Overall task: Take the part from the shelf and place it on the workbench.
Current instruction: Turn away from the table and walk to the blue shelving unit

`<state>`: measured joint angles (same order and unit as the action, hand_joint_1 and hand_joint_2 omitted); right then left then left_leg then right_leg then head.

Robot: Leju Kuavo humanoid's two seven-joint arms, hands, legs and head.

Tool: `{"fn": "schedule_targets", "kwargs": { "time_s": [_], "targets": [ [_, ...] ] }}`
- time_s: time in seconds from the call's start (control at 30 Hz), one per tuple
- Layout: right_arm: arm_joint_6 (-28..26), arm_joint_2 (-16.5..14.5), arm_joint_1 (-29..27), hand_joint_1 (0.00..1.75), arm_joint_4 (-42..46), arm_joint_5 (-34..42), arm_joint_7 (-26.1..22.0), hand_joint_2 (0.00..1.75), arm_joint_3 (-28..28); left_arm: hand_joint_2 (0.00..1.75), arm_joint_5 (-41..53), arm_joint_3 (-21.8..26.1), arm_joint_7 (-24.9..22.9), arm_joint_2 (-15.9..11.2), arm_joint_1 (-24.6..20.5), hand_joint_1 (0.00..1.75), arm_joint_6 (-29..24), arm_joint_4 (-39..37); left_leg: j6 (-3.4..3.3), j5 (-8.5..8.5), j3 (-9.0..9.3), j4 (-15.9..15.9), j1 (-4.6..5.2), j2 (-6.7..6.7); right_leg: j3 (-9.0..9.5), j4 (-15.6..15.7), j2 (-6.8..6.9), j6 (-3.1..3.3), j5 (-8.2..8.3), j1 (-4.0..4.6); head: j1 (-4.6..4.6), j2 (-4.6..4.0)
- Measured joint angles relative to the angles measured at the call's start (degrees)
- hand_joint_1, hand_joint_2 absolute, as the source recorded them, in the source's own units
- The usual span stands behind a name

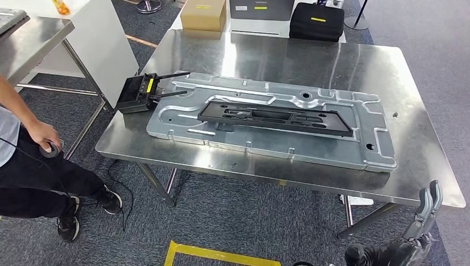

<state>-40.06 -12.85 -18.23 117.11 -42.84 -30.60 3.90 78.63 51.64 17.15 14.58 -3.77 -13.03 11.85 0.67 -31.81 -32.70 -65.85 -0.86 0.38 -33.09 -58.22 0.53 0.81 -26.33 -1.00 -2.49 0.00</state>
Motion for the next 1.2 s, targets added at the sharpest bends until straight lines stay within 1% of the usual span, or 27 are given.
{"fn": "schedule_targets", "kwargs": {
  "time_s": [0.03,0.07,0.1,0.2,0.23,0.27,0.33,0.37,0.4,0.43,0.47,0.53,0.57,0.6,0.7,0.73,0.77,0.8,0.87,0.9,0.93,0.97,1.03,1.07,1.1,1.13,1.2],
  "targets": [
    [0.0,-0.1,0.0,0.0,0.0,0.1,-0.3,0.0,0.0,0.0,0.0,0.0,0.0,0.0,-0.1,0.0,0.0,0.0,-0.06,1.15,2.14,3.8,0.06,-0.03,-0.24,-0.3,-0.01,-0.25,0.05,0.04,0.01,0.0],
    [0.0,-0.2,0.0,0.0,0.0,0.1,-0.7,0.0,-0.1,0.0,-0.1,0.0,0.1,0.0,-0.1,0.0,0.0,0.0,-0.27,1.85,3.54,6.6,0.13,-0.1,-0.45,-0.5,-0.02,-0.56,0.13,0.09,-0.02,0.0],
    [0.0,-0.4,-0.1,0.0,0.1,0.1,-1.1,0.0,-0.1,0.0,-0.2,0.0,0.1,0.0,-0.1,0.0,0.0,0.0,-0.54,2.03,4.05,7.9,0.24,-0.18,-0.62,-0.7,-0.02,-0.93,0.27,0.17,-0.04,0.0],
    [0.0,-0.9,-0.2,0.0,0.3,0.1,-1.8,0.0,-0.4,0.0,-0.3,0.0,0.1,-0.1,-0.1,0.0,0.0,0.0,-1.84,2.81,3.64,8.3,0.43,-0.19,-0.86,-0.6,-0.1,-2.19,0.7,0.06,-0.06,0.0],
    [0.0,-1.0,-0.3,0.0,0.4,0.1,-2.0,0.0,-0.5,0.0,-0.3,0.0,0.1,-0.1,-0.1,0.0,0.0,0.0,-2.36,3.23,3.48,8.5,0.39,-0.12,-1.19,-1.3,-0.16,-2.53,-0.07,-0.05,-0.07,0.0],
    [0.0,-1.1,-0.4,0.0,0.6,0.1,-2.2,0.0,-0.7,0.0,-0.3,0.0,0.1,-0.1,-0.1,0.0,0.0,0.0,-2.86,3.68,3.22,8.7,0.32,-0.04,-1.95,-3.1,-0.23,-2.8,-1.67,-0.13,-0.08,0.0],
    [0.0,-1.4,-0.6,0.0,0.7,0.1,-2.8,0.0,-1.1,0.0,-0.3,0.0,0.1,-0.1,-0.1,0.0,0.0,0.0,-3.43,4.34,2.41,8.7,0.41,0.09,-4.54,-9.8,-0.31,-3.12,-6.32,-0.18,-0.09,0.0],
    [0.0,-1.6,-0.8,0.0,0.7,0.1,-3.1,0.0,-1.4,0.0,-0.3,0.0,0.1,-0.1,-0.1,0.0,0.0,0.0,-3.55,4.6,1.99,8.7,0.52,0.12,-5.8,-13.5,-0.31,-3.21,-8.17,-0.19,-0.08,0.0],
    [0.0,-1.8,-1.0,0.0,0.8,0.1,-3.5,0.0,-1.7,0.0,-0.3,0.0,0.1,-0.1,0.0,0.0,0.0,0.0,-3.58,4.82,1.61,8.6,0.64,0.15,-6.35,-15.7,-0.31,-3.21,-9.03,-0.18,-0.07,0.0],
    [0.0,-2.0,-1.1,0.0,0.8,0.1,-3.7,0.0,-2.0,0.0,-0.3,0.0,0.1,-0.1,0.0,0.0,0.0,0.0,-3.58,5.01,1.29,8.6,0.75,0.16,-5.8,-15.9,-0.31,-3.11,-8.78,-0.16,-0.07,0.0],
    [0.0,-2.2,-1.2,0.0,0.8,0.1,-3.8,0.0,-2.3,0.0,-0.3,0.0,0.1,-0.1,0.0,0.0,0.0,0.0,-3.55,5.14,1.07,8.4,0.84,0.14,-4.01,-13.5,-0.31,-2.89,-7.5,-0.1,-0.07,0.0],
    [0.0,-2.5,-1.3,0.0,0.8,0.2,-3.9,0.0,-2.7,0.0,-0.3,0.0,0.1,0.0,0.0,0.0,0.0,0.0,-3.38,5.31,0.84,8.2,1.01,0.11,1.25,-5.2,-0.31,-2.11,-4.49,0.22,-0.08,0.0],
    [0.0,-2.6,-1.3,0.0,0.8,0.2,-3.9,0.0,-2.8,0.0,-0.3,0.0,0.1,0.0,0.0,0.0,0.0,0.0,-3.18,5.39,0.74,8.0,1.09,0.11,3.07,-1.9,-0.3,-1.75,-3.6,0.42,-0.08,0.0],
    [0.0,-2.7,-1.3,0.0,0.9,0.3,-3.9,0.0,-2.9,0.0,-0.3,0.0,0.1,0.0,0.0,0.0,0.0,0.0,-2.91,5.52,0.61,7.9,1.13,0.13,3.96,0.0,-0.29,-1.44,-3.26,0.62,-0.07,0.0],
    [0.0,-2.9,-1.6,0.0,1.0,0.3,-3.7,0.0,-3.2,0.0,-0.4,0.0,0.3,0.1,-0.1,0.0,0.0,0.0,-1.88,5.91,0.38,7.9,1.06,0.17,3.79,0.9,-0.23,-0.71,-2.61,0.68,-0.06,0.0],
    [0.0,-3.0,-1.7,0.0,1.0,0.4,-3.7,0.0,-3.2,0.0,-0.4,0.0,0.3,0.1,-0.1,0.0,0.0,0.0,-1.53,5.35,0.15,7.4,1.04,0.13,3.71,1.2,-0.16,-0.36,-2.21,0.52,-0.06,0.0],
    [0.0,-3.1,-1.7,0.0,1.0,0.4,-3.7,0.0,-3.3,0.0,-0.5,0.0,0.4,0.1,-0.1,0.0,0.0,0.0,-1.22,4.07,-0.42,6.1,0.99,0.07,3.55,1.5,-0.07,-0.01,-1.79,0.33,-0.02,0.0],
    [0.0,-3.3,-1.7,0.0,1.0,0.4,-3.6,0.0,-3.3,0.0,-0.5,0.0,0.4,0.1,-0.1,0.0,0.0,0.0,-0.92,2.02,-1.46,3.5,0.88,0.01,3.28,1.6,0.03,0.25,-1.42,0.19,0.02,0.0],
    [0.0,-3.4,-1.8,0.0,1.0,0.5,-3.6,0.0,-3.4,0.0,-0.5,0.1,0.4,0.1,0.0,0.0,0.0,0.0,-0.36,-2.37,-4.05,-3.6,0.61,-0.02,2.38,1.5,0.13,0.5,-0.9,0.25,0.1,0.0],
    [0.0,-3.4,-1.9,0.0,1.0,0.5,-3.5,0.0,-3.5,0.0,-0.5,0.1,0.4,0.1,0.0,0.0,0.0,0.0,-0.12,-3.54,-4.77,-6.2,0.46,-0.01,1.89,1.3,0.16,0.47,-0.7,0.26,0.09,0.0],
    [0.0,-3.5,-2.0,0.0,1.0,0.6,-3.5,0.0,-3.5,0.0,-0.6,0.1,0.4,0.1,0.1,0.0,0.0,0.0,0.06,-3.59,-4.58,-7.0,0.32,0.0,1.45,1.1,0.17,0.4,-0.53,0.25,0.1,0.0],
    [0.0,-3.5,-2.0,0.0,1.0,0.6,-3.5,0.0,-3.6,0.0,-0.6,0.1,0.4,0.0,0.1,0.0,0.0,0.0,0.16,-2.62,-3.33,-5.5,0.18,0.01,1.05,0.8,0.16,0.29,-0.41,0.22,0.1,0.0],
    [0.0,-3.5,-2.2,0.0,1.0,0.7,-3.5,0.0,-3.7,0.0,-0.6,0.1,0.4,0.0,0.0,0.0,0.0,0.0,0.1,0.24,1.15,1.7,-0.03,-0.01,0.36,0.2,0.15,0.02,-0.25,0.17,0.11,0.0],
    [0.0,-3.5,-2.2,0.0,1.0,0.7,-3.4,0.0,-3.8,0.0,-0.6,0.1,0.4,0.0,0.0,0.0,0.0,0.0,-0.14,1.25,2.94,5.0,0.02,-0.05,0.06,-0.2,0.15,-0.22,-0.19,0.24,0.09,0.0],
    [0.0,-3.5,-2.2,0.0,1.0,0.8,-3.4,0.0,-3.9,0.0,-0.6,0.1,0.4,0.0,-0.1,0.0,0.0,0.0,-0.44,1.75,3.98,7.2,0.11,-0.09,-0.17,-0.5,0.14,-0.54,-0.07,0.32,0.08,0.0],
    [0.0,-3.5,-2.2,0.0,1.0,0.8,-3.4,0.0,-3.9,0.0,-0.6,0.1,0.4,0.0,-0.1,0.0,0.0,0.0,-0.79,1.82,4.21,8.0,0.22,-0.14,-0.34,-0.6,0.14,-0.92,0.1,0.39,0.07,0.0],
    [0.0,-3.6,-2.3,0.0,1.0,1.0,-3.3,0.0,-4.0,0.0,-0.6,0.1,0.4,0.0,0.0,0.0,0.0,0.0,-1.57,2.44,3.89,8.1,0.32,-0.13,-0.45,-0.5,0.12,-1.71,0.48,0.37,0.06,0.0]
  ]
}}
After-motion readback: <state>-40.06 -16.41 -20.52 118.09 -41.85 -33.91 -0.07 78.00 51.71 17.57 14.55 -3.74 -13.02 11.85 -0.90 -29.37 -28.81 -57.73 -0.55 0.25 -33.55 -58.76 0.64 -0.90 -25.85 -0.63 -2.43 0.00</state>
